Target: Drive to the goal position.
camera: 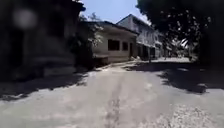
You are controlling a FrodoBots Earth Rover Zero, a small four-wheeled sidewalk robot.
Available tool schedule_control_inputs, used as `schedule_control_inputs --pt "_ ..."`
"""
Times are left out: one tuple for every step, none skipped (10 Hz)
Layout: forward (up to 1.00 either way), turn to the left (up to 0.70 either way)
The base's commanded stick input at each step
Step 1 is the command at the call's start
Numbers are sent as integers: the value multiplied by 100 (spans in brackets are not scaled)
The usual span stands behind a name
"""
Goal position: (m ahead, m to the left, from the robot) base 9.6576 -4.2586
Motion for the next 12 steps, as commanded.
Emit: schedule_control_inputs --pt "85 -5" --pt "85 -30" --pt "85 -34" --pt "85 -34" --pt "85 -34" --pt "85 -34" --pt "85 -34" --pt "85 -34" --pt "85 -15" --pt "85 0" --pt "85 0" --pt "85 0"
